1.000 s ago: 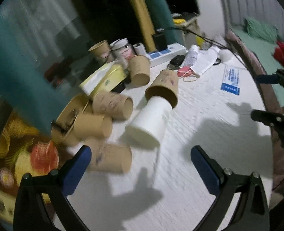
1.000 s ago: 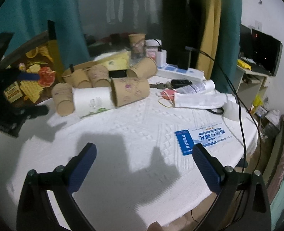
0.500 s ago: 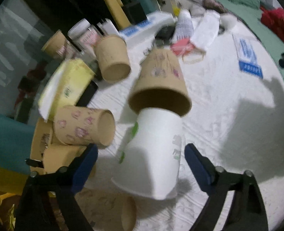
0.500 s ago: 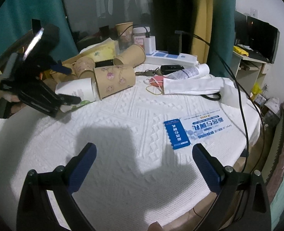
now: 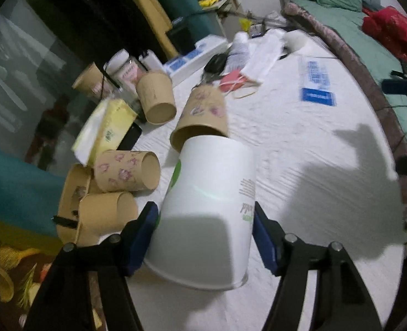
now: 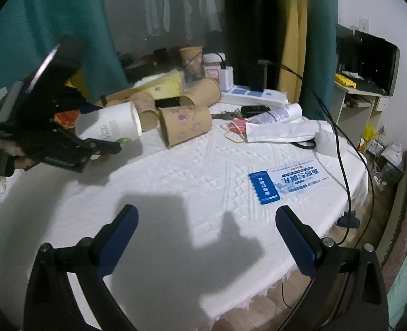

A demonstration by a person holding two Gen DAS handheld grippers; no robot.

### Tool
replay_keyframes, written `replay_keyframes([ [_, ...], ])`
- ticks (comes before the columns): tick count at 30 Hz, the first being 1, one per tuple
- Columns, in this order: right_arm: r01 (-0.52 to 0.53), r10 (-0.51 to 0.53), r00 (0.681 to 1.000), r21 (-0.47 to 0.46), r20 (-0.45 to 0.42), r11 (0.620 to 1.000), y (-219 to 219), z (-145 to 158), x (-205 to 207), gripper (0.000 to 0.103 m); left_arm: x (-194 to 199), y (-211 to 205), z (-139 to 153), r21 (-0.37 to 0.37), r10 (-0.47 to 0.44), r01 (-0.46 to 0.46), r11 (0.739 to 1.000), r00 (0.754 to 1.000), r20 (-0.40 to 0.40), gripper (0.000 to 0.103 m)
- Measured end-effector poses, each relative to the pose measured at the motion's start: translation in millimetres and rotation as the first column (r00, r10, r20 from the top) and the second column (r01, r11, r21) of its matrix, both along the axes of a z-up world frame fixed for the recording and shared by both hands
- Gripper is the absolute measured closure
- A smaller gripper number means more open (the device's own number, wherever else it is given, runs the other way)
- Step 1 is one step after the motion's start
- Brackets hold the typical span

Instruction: Flip cup upright

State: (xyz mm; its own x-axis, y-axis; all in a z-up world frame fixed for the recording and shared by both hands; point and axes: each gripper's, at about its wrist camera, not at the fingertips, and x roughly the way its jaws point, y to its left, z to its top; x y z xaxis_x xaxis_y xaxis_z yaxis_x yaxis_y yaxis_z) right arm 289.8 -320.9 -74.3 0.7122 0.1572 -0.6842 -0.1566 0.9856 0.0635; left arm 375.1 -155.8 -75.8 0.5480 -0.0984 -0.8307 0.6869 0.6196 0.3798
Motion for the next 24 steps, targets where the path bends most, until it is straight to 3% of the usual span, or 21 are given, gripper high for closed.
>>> replay_keyframes([
  [6,-0.029,0.029,0.999,0.013,0.02,0.999,24,9,-41,0.004,-80,16,17,0.024,-0.046,0.046,0.999,0.999,0.0,0.036],
  [12,-0.064,0.063,0.998,0.024,0.012,0.998,47,6,-81,0.004,-168,35,5,0.087,-0.094,0.098,0.991,0.994,-0.048,0.036],
  [18,-0.095,0.095,0.995,0.006,-0.022,0.995,63,-5,-110,0.004,-215,46,-26,0.154,-0.113,0.127,0.98,0.989,-0.099,0.036],
  [24,-0.106,0.106,0.994,-0.011,-0.033,0.994,71,-9,-126,0.004,-227,51,-50,0.182,-0.114,0.137,0.974,0.984,-0.134,0.034],
])
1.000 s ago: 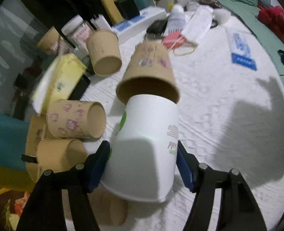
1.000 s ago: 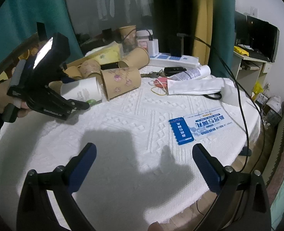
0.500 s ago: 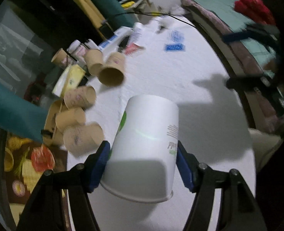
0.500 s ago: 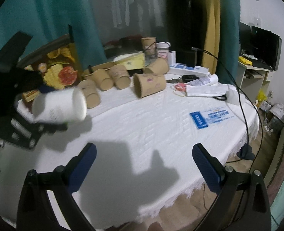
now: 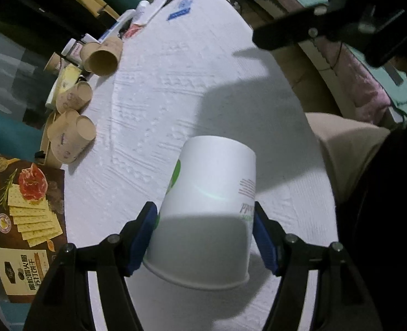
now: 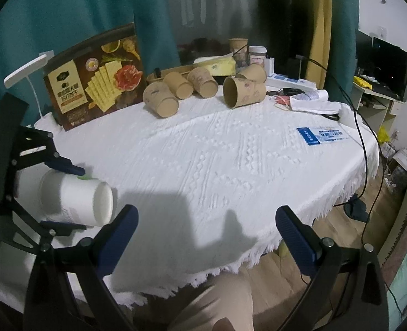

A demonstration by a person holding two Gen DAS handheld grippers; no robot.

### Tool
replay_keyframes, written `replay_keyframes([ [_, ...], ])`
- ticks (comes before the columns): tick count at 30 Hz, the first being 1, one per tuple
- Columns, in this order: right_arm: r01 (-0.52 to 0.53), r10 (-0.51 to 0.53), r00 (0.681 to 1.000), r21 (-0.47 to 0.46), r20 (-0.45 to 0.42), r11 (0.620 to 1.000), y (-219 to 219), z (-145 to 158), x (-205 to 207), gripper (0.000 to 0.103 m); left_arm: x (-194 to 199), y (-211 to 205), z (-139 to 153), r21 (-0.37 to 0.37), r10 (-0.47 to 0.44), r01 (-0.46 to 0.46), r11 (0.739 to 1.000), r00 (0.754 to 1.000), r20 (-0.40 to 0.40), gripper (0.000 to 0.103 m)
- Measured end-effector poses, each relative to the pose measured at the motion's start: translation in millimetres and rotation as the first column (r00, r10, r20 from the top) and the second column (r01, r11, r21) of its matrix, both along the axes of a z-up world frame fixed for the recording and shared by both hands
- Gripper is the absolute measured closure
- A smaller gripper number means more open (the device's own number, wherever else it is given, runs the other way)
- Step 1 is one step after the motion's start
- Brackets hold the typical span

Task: Flip cup upright
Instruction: 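Carry the white cup away from the brown cups and turn it upright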

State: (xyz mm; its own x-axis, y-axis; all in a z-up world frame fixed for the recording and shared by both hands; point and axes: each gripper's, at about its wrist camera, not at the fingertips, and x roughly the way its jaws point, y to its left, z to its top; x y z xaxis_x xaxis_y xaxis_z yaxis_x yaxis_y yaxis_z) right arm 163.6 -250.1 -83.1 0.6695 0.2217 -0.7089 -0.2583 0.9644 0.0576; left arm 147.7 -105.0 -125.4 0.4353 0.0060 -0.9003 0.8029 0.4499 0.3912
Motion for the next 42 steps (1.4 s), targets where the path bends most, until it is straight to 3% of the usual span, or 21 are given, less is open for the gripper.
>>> replay_keyframes([
  [3,0.003,-0.003,1.0,-0.002,-0.004,1.0,0,0,-4,0.004,2,1,-9,0.011,0.007,-0.007,1.0,1.0,-0.024,0.033],
  [7,0.007,-0.007,1.0,-0.004,-0.003,1.0,0,2,-5,0.004,5,2,-14,0.018,0.006,-0.006,1.0,1.0,0.005,0.018],
  [15,-0.011,0.01,1.0,-0.012,-0.015,1.0,5,1,-2,0.004,-1,6,0,-0.057,0.019,-0.019,0.998,1.0,0.007,0.015],
  [19,-0.133,0.132,0.991,-0.054,-0.017,0.99,21,10,4,0.004,-7,22,28,-0.161,0.083,-0.077,0.984,0.996,0.031,0.015],
  [22,-0.3,0.3,0.954,-0.097,-0.021,0.949,43,18,6,0.004,-15,48,53,-0.284,0.197,-0.173,0.943,0.979,0.057,0.015],
  [25,-0.459,0.455,0.888,-0.16,-0.063,0.874,70,20,10,0.004,-30,75,67,-0.383,0.318,-0.266,0.885,0.945,0.077,0.015],
  [26,-0.519,0.512,0.854,-0.196,-0.089,0.832,82,18,11,0.004,-37,85,71,-0.418,0.357,-0.295,0.859,0.931,0.076,0.015],
  [31,-0.679,0.659,0.731,-0.295,-0.178,0.673,133,5,14,0.004,-67,132,71,-0.58,0.552,-0.435,0.689,0.833,0.032,0.015],
  [33,-0.736,0.701,0.672,-0.318,-0.239,0.597,150,-2,15,0.004,-78,147,66,-0.622,0.624,-0.491,0.61,0.781,-0.004,0.015],
  [35,-0.789,0.734,0.605,-0.354,-0.309,0.501,164,-11,14,0.004,-88,158,60,-0.653,0.662,-0.524,0.547,0.748,-0.046,0.015],
  [36,-0.796,0.743,0.589,-0.387,-0.319,0.465,170,-14,14,0.004,-94,164,56,-0.67,0.681,-0.542,0.507,0.729,-0.074,0.015],
  [38,-0.814,0.75,0.554,-0.425,-0.362,0.395,182,-17,16,0.004,-102,175,49,-0.695,0.699,-0.556,0.456,0.707,-0.108,0.015],
  [42,-0.843,0.76,0.494,-0.448,-0.423,0.299,200,-22,14,0.004,-111,185,31,-0.74,0.713,-0.588,0.327,0.667,-0.215,0.015],
])
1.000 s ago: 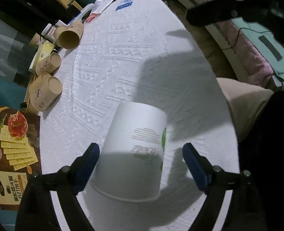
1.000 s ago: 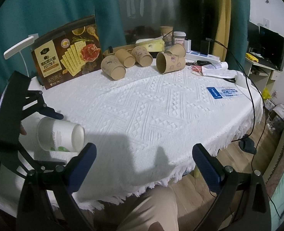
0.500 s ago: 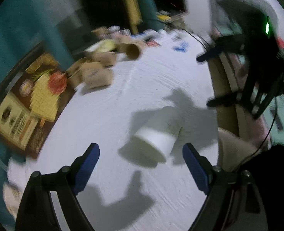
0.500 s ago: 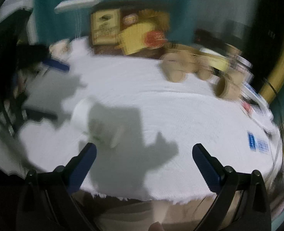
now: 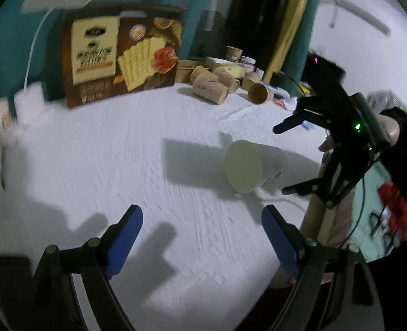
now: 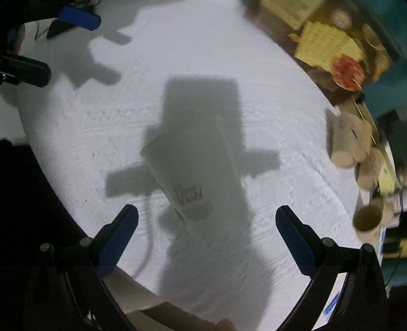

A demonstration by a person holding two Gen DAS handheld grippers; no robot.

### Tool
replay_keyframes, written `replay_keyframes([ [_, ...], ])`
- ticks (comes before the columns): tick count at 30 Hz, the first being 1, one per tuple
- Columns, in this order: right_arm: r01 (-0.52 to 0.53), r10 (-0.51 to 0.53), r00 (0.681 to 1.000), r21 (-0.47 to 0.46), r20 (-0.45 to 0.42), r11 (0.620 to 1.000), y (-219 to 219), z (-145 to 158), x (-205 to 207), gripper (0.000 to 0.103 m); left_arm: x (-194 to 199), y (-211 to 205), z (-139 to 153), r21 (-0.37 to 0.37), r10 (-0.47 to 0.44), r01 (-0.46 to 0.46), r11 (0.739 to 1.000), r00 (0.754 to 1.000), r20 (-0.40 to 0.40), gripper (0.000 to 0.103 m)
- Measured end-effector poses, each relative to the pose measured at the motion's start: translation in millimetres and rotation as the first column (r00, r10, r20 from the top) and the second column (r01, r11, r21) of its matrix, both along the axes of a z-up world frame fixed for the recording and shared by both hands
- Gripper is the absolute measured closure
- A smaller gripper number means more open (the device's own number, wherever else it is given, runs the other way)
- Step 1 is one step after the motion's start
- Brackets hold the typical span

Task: Flip cup upright
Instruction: 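Carry the white cup away from the brown cups and turn it upright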

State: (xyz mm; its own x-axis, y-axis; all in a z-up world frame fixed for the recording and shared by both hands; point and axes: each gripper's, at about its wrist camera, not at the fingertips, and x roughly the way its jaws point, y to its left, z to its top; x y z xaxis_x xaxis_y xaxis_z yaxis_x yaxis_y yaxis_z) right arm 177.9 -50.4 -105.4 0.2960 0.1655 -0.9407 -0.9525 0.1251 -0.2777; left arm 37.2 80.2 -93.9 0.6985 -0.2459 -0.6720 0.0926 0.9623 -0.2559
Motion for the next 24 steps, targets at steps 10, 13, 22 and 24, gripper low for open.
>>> replay_keyframes([
  [10,-0.09,0.082,0.995,-0.156,-0.061,0.984,39,-24,8,0.027,0,0,-15,-0.028,0.026,-0.026,0.999,1.0,-0.007,0.015],
  [13,-0.091,0.08,0.995,-0.174,-0.067,0.98,44,-29,11,0.041,-2,2,-20,-0.037,0.03,-0.031,0.999,0.999,-0.021,0.015],
  [22,0.04,-0.04,0.997,-0.003,-0.067,0.999,40,2,32,0.042,-4,6,-18,-0.05,0.044,-0.045,0.998,0.999,-0.013,0.015],
  [24,0.128,-0.118,0.989,0.111,-0.093,0.986,33,12,42,0.042,-3,7,-16,-0.051,0.058,-0.058,0.997,0.998,-0.009,0.015],
])
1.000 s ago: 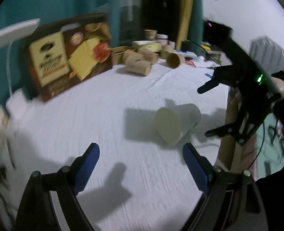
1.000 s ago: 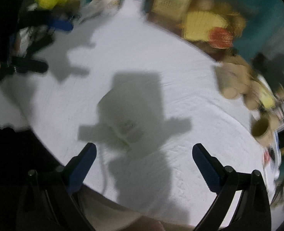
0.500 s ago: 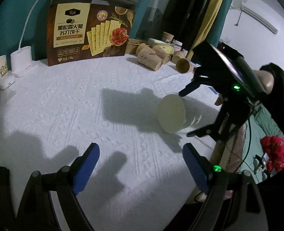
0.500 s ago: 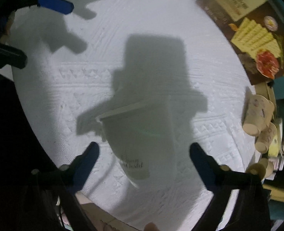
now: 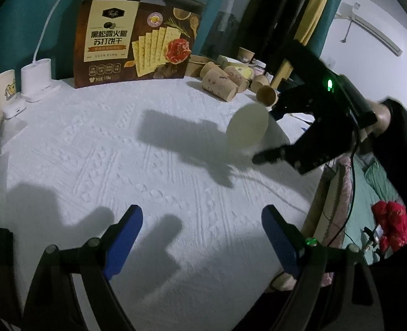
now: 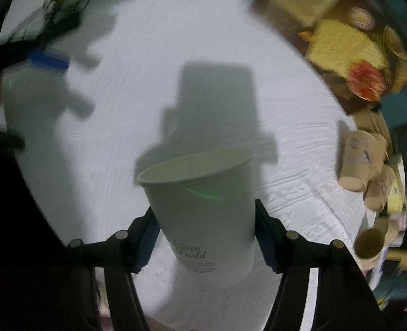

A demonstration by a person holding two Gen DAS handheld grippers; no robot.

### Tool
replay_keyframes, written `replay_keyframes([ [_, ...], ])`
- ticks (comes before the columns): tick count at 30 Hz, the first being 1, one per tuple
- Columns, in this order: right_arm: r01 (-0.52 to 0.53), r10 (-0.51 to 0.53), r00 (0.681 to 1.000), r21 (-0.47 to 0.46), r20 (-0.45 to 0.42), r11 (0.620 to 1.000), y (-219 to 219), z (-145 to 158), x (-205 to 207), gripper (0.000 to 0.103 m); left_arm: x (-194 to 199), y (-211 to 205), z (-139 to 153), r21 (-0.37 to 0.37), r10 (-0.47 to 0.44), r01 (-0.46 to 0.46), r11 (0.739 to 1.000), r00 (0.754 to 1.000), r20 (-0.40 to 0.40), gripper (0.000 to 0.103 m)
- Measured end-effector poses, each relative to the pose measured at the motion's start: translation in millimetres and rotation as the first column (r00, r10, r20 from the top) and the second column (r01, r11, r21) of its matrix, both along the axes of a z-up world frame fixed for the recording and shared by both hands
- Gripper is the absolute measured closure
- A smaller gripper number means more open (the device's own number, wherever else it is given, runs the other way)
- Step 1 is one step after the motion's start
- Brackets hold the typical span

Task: Flip cup upright
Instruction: 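Carry the white cup away from the brown cups and turn it upright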

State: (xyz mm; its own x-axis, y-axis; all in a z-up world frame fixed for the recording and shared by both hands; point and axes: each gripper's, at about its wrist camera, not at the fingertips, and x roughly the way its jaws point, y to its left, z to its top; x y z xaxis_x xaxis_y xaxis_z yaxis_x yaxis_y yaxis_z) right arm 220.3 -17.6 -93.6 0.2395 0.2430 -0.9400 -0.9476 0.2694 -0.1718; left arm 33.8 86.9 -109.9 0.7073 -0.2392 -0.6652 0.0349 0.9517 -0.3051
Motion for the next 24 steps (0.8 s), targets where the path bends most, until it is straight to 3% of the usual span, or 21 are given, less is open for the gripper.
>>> replay_keyframes([
  [2,0.11,-0.104,0.994,0.148,-0.043,0.983,-12,5,14,0.042,0,1,2,-0.011,0.013,-0.013,1.0,1.0,0.005,0.015],
  [4,0.219,-0.207,0.976,0.26,-0.071,0.941,-25,2,24,0.042,1,1,3,-0.02,0.026,-0.026,0.999,1.0,0.008,0.015],
  [8,0.434,-0.419,0.898,0.437,-0.138,0.787,-55,-10,34,0.042,2,2,5,-0.031,0.059,-0.059,0.998,0.998,0.007,0.015],
  [12,0.534,-0.551,0.823,0.521,-0.139,0.666,-76,-20,28,0.042,5,3,4,-0.029,0.09,-0.09,0.995,0.996,-0.006,0.015],
  [17,0.533,-0.596,0.798,0.564,-0.087,0.631,-82,-27,14,0.042,8,0,2,-0.035,0.113,-0.113,0.993,0.993,-0.018,0.015],
  [24,0.543,-0.611,0.785,0.588,-0.103,0.599,-92,-32,4,0.042,11,0,-2,-0.06,0.14,-0.142,0.988,0.989,-0.037,0.015],
])
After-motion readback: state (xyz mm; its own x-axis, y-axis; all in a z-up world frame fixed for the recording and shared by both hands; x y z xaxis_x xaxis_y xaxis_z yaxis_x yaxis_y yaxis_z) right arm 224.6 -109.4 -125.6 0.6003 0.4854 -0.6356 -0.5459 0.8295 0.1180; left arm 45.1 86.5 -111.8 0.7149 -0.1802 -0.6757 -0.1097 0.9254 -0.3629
